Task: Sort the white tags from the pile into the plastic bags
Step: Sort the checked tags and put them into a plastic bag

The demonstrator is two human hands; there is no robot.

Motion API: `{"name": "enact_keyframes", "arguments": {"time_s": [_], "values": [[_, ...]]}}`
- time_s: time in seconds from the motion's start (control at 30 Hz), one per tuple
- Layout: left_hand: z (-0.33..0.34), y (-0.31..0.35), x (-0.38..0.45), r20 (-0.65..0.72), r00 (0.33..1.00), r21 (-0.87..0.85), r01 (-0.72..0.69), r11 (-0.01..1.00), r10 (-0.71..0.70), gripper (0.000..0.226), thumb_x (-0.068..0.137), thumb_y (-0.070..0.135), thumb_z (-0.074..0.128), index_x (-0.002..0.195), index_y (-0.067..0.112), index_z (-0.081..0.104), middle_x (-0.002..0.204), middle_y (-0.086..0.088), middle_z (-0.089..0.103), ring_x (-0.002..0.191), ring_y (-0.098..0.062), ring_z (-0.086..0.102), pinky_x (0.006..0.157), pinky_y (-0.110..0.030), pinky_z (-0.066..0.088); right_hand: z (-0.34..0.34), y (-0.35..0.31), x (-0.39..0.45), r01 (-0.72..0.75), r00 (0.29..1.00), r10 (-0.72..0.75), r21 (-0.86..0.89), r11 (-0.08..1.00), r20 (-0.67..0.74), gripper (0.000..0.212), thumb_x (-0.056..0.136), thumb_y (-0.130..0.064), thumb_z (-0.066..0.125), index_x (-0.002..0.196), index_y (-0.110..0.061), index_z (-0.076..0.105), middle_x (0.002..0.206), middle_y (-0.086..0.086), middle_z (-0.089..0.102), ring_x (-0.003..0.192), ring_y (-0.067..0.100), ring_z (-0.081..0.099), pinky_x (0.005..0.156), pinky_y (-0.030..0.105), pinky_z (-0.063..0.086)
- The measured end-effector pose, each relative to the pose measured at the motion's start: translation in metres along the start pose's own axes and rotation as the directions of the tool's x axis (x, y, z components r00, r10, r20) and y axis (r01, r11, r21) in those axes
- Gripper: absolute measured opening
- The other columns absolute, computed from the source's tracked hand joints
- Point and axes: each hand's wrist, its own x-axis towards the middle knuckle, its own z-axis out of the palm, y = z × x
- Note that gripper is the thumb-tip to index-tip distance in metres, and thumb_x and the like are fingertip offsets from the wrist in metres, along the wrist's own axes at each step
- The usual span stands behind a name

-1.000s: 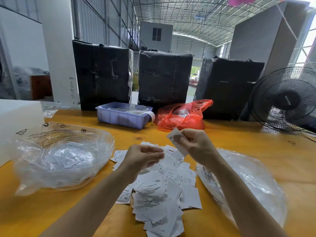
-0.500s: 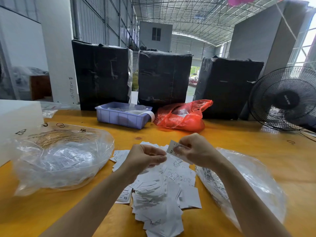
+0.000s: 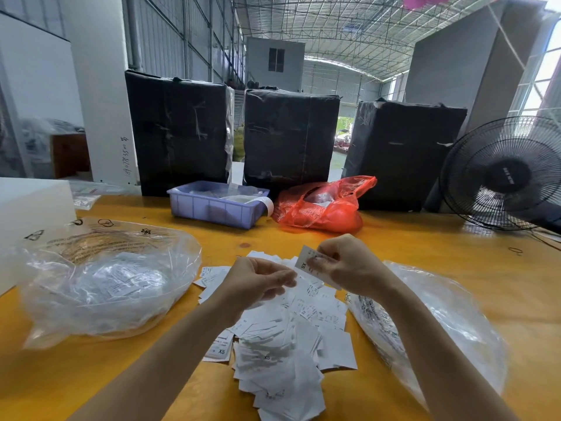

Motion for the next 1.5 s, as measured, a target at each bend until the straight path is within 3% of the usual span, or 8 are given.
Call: {"name": "enact_keyframes", "arguments": {"time_s": [0.2, 0.4, 0.53, 0.7, 1.07, 1.27, 1.33, 1.5], "values": [[0.0008, -0.0005, 0.0005, 0.015, 1.000, 0.001, 0.003, 1.000, -0.003, 0.005, 0.080, 0.014, 0.071, 0.077, 0.013, 0.075, 0.075, -0.003, 0.074, 0.061, -0.007, 0.062, 0.062, -0.017, 0.052, -0.0010, 0.0012, -0.0006, 0.017, 1.000, -0.017, 0.005, 1.000, 0.004, 0.031, 0.090, -0.019, 0.062, 0.067, 0.002, 0.059, 0.055, -0.001, 0.046, 0.051, 0.012, 0.038, 0.049, 0.028, 0.031], [0.0004, -0.0011, 0.0011, 0.033, 0.999, 0.017, 0.008, 1.000, -0.009, 0.004, 0.078, 0.017, 0.073, 0.077, 0.014, 0.076, 0.076, -0.002, 0.074, 0.063, -0.005, 0.063, 0.067, -0.019, 0.052, 0.0020, 0.0013, 0.0000, 0.004, 1.000, -0.003, -0.045, 0.999, 0.025, 0.036, 0.090, -0.021, 0.062, 0.056, -0.015, 0.051, 0.057, -0.002, 0.048, 0.052, 0.011, 0.041, 0.049, 0.026, 0.032], [0.0000, -0.0025, 0.0014, 0.042, 0.999, 0.048, 0.006, 0.999, -0.008, 0.005, 0.079, 0.017, 0.073, 0.078, 0.014, 0.076, 0.078, -0.003, 0.075, 0.065, -0.006, 0.064, 0.072, -0.022, 0.053, 0.0017, 0.0009, -0.0008, -0.015, 0.996, 0.018, -0.030, 0.999, 0.091, 0.031, 0.091, -0.023, 0.061, 0.068, -0.001, 0.061, 0.063, 0.005, 0.053, 0.056, 0.014, 0.044, 0.051, 0.029, 0.034], [-0.0015, -0.0021, 0.0004, 0.090, 0.996, 0.111, -0.011, 0.994, 0.001, 0.005, 0.080, 0.018, 0.073, 0.078, 0.014, 0.076, 0.076, 0.001, 0.074, 0.062, -0.002, 0.062, 0.063, -0.016, 0.050, -0.0015, 0.0018, -0.0017, -0.055, 0.986, 0.056, -0.010, 0.998, 0.158, 0.037, 0.089, -0.022, 0.064, 0.054, -0.022, 0.052, 0.052, -0.008, 0.046, 0.046, 0.003, 0.039, 0.045, 0.019, 0.030], [-0.0008, -0.0001, -0.0015, 0.129, 0.991, 0.065, 0.009, 0.998, -0.017, 0.010, 0.079, 0.020, 0.070, 0.073, 0.014, 0.076, 0.068, -0.001, 0.072, 0.057, -0.003, 0.061, 0.057, -0.014, 0.050, 0.0003, 0.0026, -0.0031, -0.057, 0.969, 0.058, -0.011, 0.998, 0.240, 0.030, 0.088, -0.024, 0.065, 0.059, -0.021, 0.058, 0.051, -0.009, 0.045, 0.047, 0.005, 0.038, 0.045, 0.020, 0.029], [-0.0019, -0.0014, -0.0001, 0.088, 0.996, 0.043, 0.028, 0.999, -0.032, 0.008, 0.077, 0.021, 0.073, 0.077, 0.014, 0.077, 0.080, -0.003, 0.075, 0.061, -0.002, 0.063, 0.061, -0.015, 0.051, -0.0056, 0.0027, -0.0029, -0.002, 0.998, -0.005, 0.107, 0.994, 0.069, 0.019, 0.090, -0.017, 0.062, 0.072, -0.011, 0.066, 0.071, 0.008, 0.068, 0.064, 0.023, 0.063, 0.057, 0.036, 0.048], [-0.0022, -0.0022, 0.0005, 0.081, 0.996, 0.049, 0.028, 0.998, -0.032, 0.006, 0.077, 0.019, 0.073, 0.078, 0.014, 0.077, 0.080, -0.003, 0.075, 0.062, -0.003, 0.063, 0.061, -0.015, 0.051, -0.0073, 0.0023, -0.0028, 0.028, 0.999, -0.033, 0.142, 0.989, 0.031, 0.015, 0.089, -0.015, 0.064, 0.075, -0.011, 0.068, 0.075, 0.006, 0.069, 0.065, 0.019, 0.065, 0.058, 0.032, 0.051], [-0.0021, -0.0031, 0.0016, 0.084, 0.996, 0.082, 0.018, 0.996, -0.025, 0.006, 0.078, 0.019, 0.073, 0.076, 0.015, 0.077, 0.079, -0.002, 0.075, 0.061, -0.002, 0.063, 0.061, -0.015, 0.050, -0.0046, 0.0021, -0.0016, 0.048, 0.995, -0.058, 0.121, 0.992, 0.077, 0.013, 0.088, -0.016, 0.064, 0.077, -0.011, 0.070, 0.078, 0.009, 0.070, 0.072, 0.025, 0.066, 0.063, 0.040, 0.053]]}}
